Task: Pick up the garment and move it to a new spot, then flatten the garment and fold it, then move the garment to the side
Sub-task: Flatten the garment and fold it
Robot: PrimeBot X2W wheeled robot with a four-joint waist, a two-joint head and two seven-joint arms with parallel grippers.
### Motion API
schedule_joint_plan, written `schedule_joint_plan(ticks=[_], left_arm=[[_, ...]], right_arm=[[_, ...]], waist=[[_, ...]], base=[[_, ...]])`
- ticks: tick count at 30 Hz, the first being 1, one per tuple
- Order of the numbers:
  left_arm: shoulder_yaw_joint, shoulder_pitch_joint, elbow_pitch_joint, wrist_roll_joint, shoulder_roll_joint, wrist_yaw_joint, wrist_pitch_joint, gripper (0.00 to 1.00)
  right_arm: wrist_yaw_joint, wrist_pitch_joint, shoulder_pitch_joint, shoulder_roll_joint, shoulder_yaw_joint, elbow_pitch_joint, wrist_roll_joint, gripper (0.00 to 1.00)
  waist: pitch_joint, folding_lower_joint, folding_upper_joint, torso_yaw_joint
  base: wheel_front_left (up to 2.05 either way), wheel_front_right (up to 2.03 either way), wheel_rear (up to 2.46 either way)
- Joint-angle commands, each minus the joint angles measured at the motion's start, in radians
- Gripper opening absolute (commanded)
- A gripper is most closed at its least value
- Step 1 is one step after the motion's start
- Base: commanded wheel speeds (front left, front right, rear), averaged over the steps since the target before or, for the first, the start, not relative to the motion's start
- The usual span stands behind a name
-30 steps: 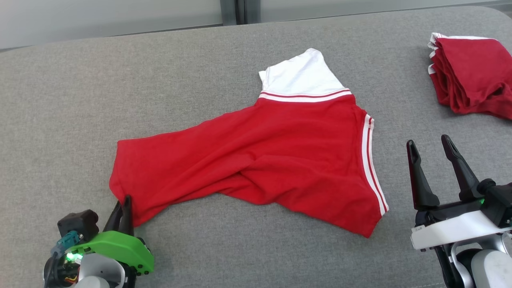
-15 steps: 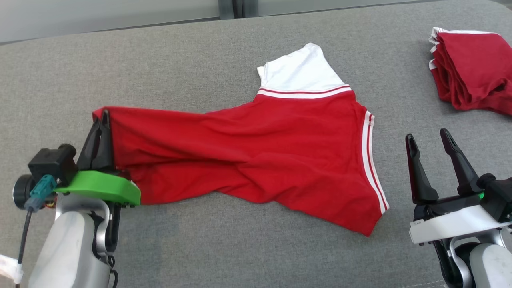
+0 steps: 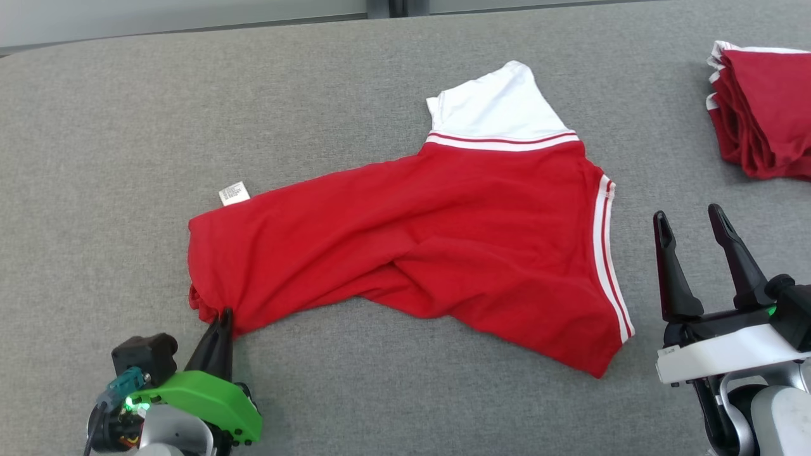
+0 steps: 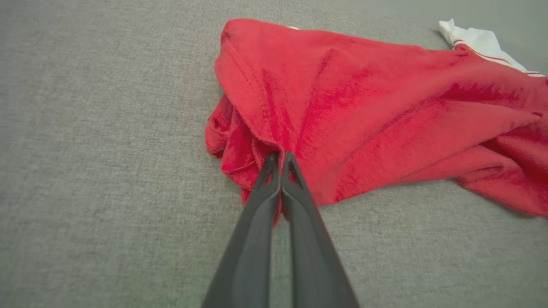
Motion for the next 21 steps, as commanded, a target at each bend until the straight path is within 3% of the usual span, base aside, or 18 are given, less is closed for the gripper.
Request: schedule_joint_plan(ticks=[1, 8, 12, 13, 14, 18, 21], left_arm=[[-0.002, 0.029, -0.022, -0.005, 0.004, 0.012, 0.014, 0.0], [0.002, 0.116, -0.081, -0.032, 0.011, 0.031, 0.052, 0.0], [-0.007, 0.129, -0.044, -0.045, -0.007, 0.014, 0.035, 0.0], [-0.004, 0.126, -0.031, -0.042, -0.014, 0.013, 0.009, 0.82], [0.003, 0.116, -0.021, -0.035, -0.019, 0.013, -0.03, 1.0], [0.032, 0.079, -0.013, -0.001, -0.038, 0.021, -0.194, 1.0], [0.057, 0.064, -0.038, 0.043, -0.039, 0.038, -0.239, 1.0]], right_arm=[[-0.001, 0.002, 0.005, -0.003, -0.004, -0.006, -0.005, 1.0], [-0.001, 0.013, -0.002, -0.006, -0.003, -0.02, -0.011, 1.0], [-0.001, 0.016, -0.001, -0.004, -0.001, -0.026, -0.014, 1.0], [-0.001, 0.017, 0.003, -0.004, -0.002, -0.028, -0.015, 1.0], [-0.001, 0.017, 0.006, -0.003, -0.004, -0.03, -0.016, 1.0], [-0.001, 0.019, 0.019, -0.004, -0.013, -0.038, -0.023, 1.0], [-0.001, 0.026, 0.025, -0.005, -0.018, -0.048, -0.029, 1.0]], waist=[[0.004, 0.0, 0.0, 0.019], [0.01, 0.0, 0.0, 0.042], [0.001, 0.0, 0.0, 0.039], [-0.002, 0.0, 0.0, 0.038], [-0.005, 0.0, 0.0, 0.038], [-0.022, 0.0, 0.0, 0.036], [-0.038, 0.0, 0.0, 0.033]], base=[[0.0, 0.0, 0.0], [0.0, 0.0, 0.0], [0.0, 0.0, 0.0], [0.0, 0.0, 0.0], [0.0, 0.0, 0.0], [0.0, 0.0, 0.0], [0.0, 0.0, 0.0]])
